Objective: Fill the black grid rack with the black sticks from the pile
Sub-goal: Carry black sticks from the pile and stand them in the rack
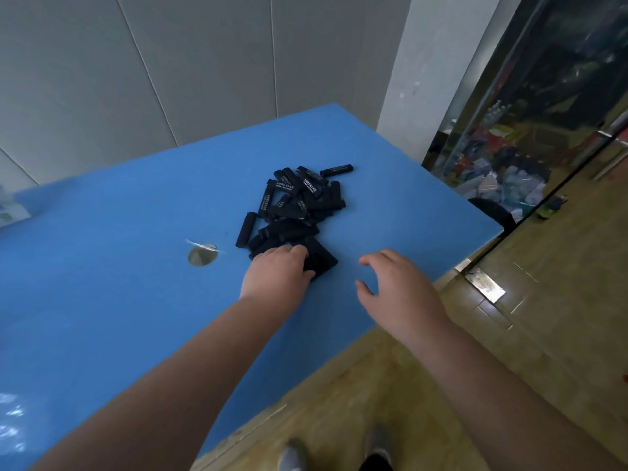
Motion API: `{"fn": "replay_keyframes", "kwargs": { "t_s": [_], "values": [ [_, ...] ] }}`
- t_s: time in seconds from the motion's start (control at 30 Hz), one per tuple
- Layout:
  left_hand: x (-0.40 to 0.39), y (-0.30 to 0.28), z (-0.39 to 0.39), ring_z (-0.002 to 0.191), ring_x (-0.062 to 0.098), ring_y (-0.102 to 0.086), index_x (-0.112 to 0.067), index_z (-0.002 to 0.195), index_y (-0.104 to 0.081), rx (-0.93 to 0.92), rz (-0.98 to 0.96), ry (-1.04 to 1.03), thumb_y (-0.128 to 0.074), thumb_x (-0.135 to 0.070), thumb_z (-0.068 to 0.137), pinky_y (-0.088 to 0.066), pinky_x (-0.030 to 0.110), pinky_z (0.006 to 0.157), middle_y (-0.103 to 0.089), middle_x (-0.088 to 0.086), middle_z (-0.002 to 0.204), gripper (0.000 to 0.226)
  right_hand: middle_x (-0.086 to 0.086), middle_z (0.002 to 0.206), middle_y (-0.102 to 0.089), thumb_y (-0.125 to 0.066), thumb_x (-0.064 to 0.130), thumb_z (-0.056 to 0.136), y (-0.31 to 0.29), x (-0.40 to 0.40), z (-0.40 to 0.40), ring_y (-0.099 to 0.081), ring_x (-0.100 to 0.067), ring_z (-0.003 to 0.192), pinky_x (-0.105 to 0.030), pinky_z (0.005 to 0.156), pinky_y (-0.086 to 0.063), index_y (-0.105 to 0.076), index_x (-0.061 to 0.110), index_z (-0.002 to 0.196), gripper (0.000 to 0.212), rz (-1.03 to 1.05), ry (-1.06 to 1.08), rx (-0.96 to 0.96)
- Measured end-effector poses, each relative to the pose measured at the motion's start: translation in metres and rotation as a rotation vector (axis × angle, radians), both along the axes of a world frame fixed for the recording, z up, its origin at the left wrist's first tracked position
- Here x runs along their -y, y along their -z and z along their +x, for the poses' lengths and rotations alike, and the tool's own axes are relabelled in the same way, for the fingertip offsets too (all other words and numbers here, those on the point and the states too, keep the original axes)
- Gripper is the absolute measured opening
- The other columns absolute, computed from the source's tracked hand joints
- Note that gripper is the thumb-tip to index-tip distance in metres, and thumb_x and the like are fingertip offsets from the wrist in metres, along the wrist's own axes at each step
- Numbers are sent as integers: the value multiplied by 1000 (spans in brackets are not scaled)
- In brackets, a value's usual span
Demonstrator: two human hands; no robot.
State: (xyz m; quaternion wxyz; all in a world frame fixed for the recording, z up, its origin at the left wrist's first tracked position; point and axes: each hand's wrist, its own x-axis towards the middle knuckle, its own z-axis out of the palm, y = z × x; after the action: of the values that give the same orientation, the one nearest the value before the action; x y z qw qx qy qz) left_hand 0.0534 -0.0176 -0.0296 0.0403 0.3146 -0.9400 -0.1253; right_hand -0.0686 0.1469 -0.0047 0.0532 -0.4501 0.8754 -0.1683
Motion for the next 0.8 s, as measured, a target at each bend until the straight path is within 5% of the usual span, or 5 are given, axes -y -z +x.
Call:
{"fn": "replay_keyframes", "kwargs": {
  "t_s": [0.57, 0.7, 0.8],
  "values": [
    [-5, 2, -30, 102, 23, -59, -31, 128, -55, -19, -37, -151, -52, -52, 92, -49, 33, 81, -63, -3, 108, 41, 6, 124, -57, -60, 40, 94, 11, 51, -48, -56, -16, 115, -31, 91, -49, -58, 20, 128, 40, 16, -248, 160],
    [-3, 0, -35, 108, 22, -57, -32, 127, -59, -26, 73, -227, -59, -45, 89, -49, 32, 83, -62, -3, 112, 40, 0, 100, -58, -63, 47, 91, 12, 68, -49, -58, -23, 91, -38, 74, -50, -60, 15, 100, 34, 124, -292, 139],
    [-1, -4, -35, 103, 21, -58, -31, 118, -65, -57, 98, -250, -61, -41, 87, -49, 31, 81, -62, -2, 105, 33, -1, 90, -55, -62, 35, 92, 13, 77, -53, -57, -25, 83, -37, 67, -47, -59, 15, 89, 21, 127, -315, 153]
  ]
}}
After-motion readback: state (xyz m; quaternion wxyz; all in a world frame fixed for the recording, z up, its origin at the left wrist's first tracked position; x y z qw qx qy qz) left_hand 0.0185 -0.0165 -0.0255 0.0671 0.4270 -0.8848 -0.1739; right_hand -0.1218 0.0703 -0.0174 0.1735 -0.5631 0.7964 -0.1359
